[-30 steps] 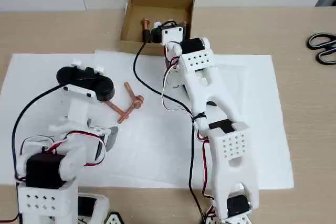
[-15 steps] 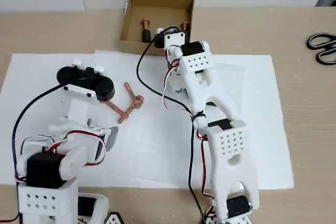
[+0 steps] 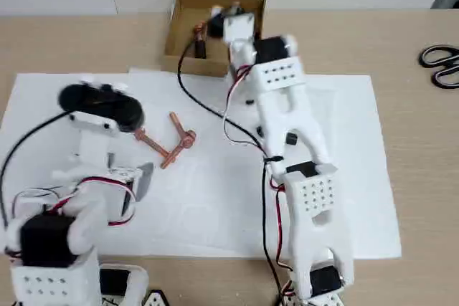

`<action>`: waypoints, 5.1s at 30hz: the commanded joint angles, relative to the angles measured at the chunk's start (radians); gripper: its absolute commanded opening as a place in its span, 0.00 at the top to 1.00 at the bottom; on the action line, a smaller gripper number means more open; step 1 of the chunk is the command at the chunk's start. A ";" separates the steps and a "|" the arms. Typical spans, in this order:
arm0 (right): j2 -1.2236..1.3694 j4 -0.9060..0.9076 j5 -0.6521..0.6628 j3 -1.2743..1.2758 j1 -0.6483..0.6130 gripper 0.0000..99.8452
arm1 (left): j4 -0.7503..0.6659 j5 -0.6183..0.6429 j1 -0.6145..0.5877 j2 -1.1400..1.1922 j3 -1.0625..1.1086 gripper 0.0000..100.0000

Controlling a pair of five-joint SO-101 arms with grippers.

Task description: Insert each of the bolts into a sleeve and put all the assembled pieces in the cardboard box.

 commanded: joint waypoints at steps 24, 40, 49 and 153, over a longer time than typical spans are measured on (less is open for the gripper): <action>-0.567 0.008 0.026 0.423 0.081 1.00 | -0.282 0.793 -0.014 1.069 -0.337 0.85; -0.567 0.008 0.026 0.423 0.081 1.00 | -0.445 0.942 -0.015 1.303 -0.340 0.86; -0.567 0.008 0.026 0.423 0.081 1.00 | -0.482 0.945 -0.008 1.301 -0.341 0.98; -2.330 -0.627 0.018 2.114 0.059 1.00 | -0.319 -0.017 0.362 0.690 0.133 0.99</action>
